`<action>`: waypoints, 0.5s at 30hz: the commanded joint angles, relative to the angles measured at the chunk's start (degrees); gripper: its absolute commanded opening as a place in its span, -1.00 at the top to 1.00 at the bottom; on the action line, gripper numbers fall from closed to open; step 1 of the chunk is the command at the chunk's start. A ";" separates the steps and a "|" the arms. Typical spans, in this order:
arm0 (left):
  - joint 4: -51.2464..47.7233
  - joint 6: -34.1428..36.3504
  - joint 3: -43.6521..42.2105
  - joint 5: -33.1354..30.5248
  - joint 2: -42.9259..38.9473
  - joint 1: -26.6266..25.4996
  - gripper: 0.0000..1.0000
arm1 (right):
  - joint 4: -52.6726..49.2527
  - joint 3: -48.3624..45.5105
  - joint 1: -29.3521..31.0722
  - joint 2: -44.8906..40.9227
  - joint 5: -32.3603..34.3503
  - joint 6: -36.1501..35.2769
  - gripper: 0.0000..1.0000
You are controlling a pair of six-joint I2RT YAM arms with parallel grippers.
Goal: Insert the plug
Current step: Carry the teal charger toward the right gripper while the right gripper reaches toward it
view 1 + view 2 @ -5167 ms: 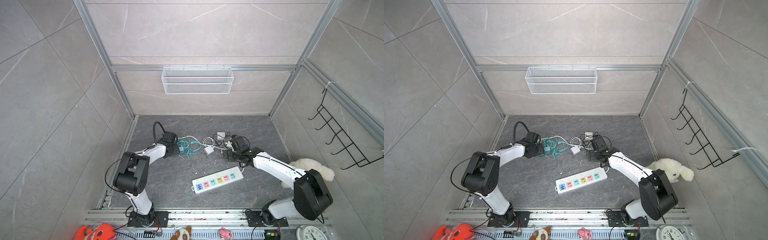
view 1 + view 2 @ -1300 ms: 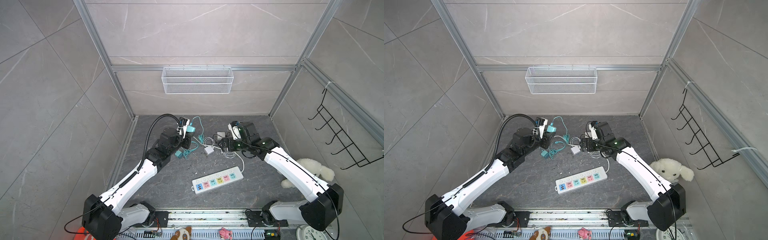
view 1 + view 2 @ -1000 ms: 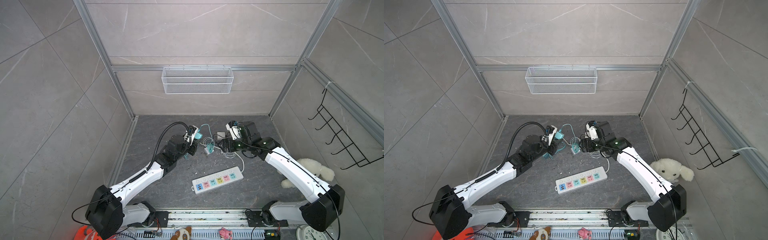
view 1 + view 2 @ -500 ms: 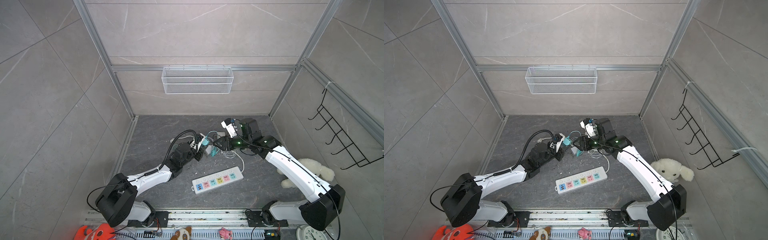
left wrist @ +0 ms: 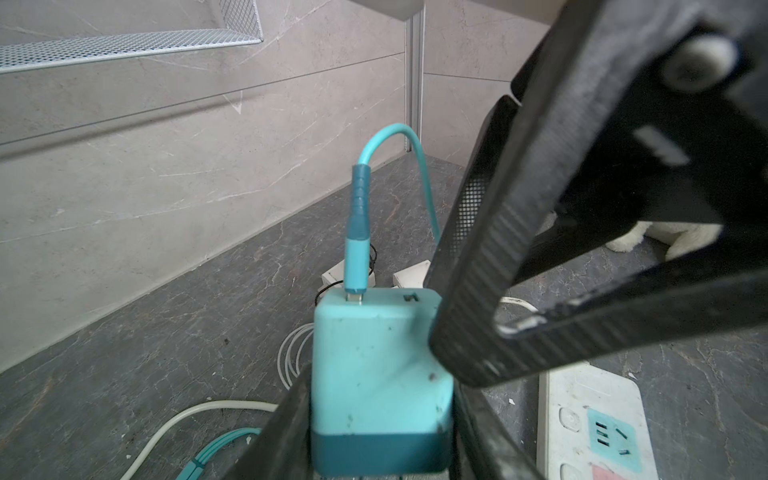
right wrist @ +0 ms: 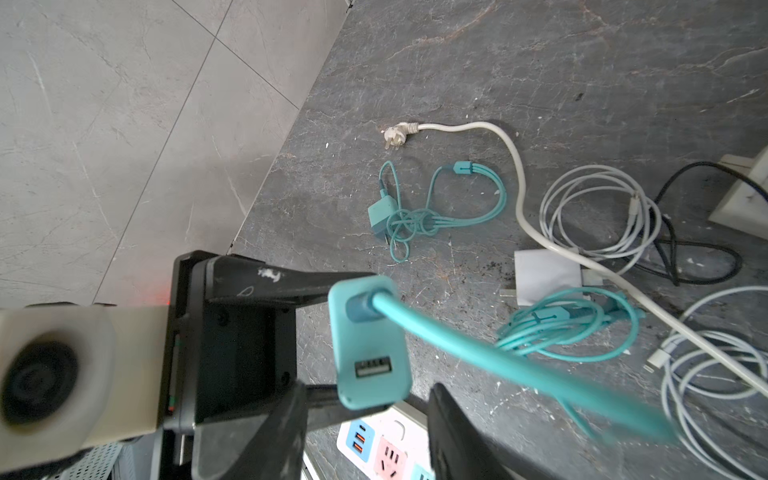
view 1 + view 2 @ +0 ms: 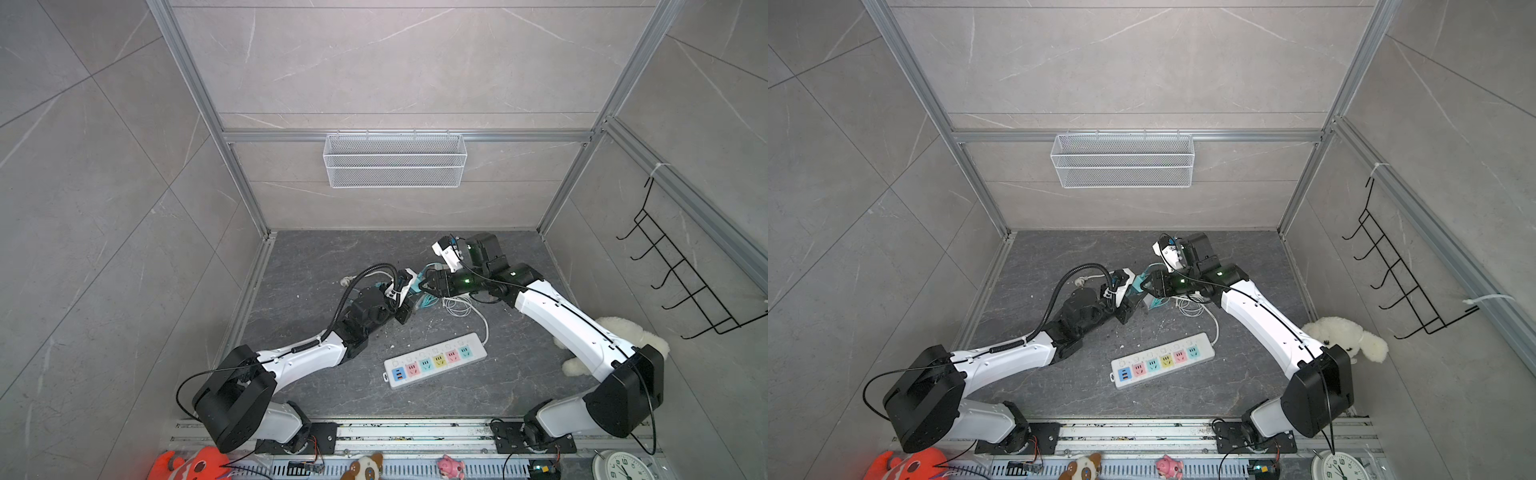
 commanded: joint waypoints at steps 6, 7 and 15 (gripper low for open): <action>4.84 2.06 -0.43 0.97 -0.42 -0.63 0.44 | 0.95 2.73 0.27 1.87 -1.32 0.14 0.09; 4.81 2.11 -0.38 0.86 -0.47 -0.71 0.44 | 0.97 2.69 0.27 2.01 -1.43 0.14 0.09; 5.61 2.59 -1.04 0.59 -0.86 -0.98 0.46 | 1.15 2.58 0.27 2.86 -2.85 0.21 0.15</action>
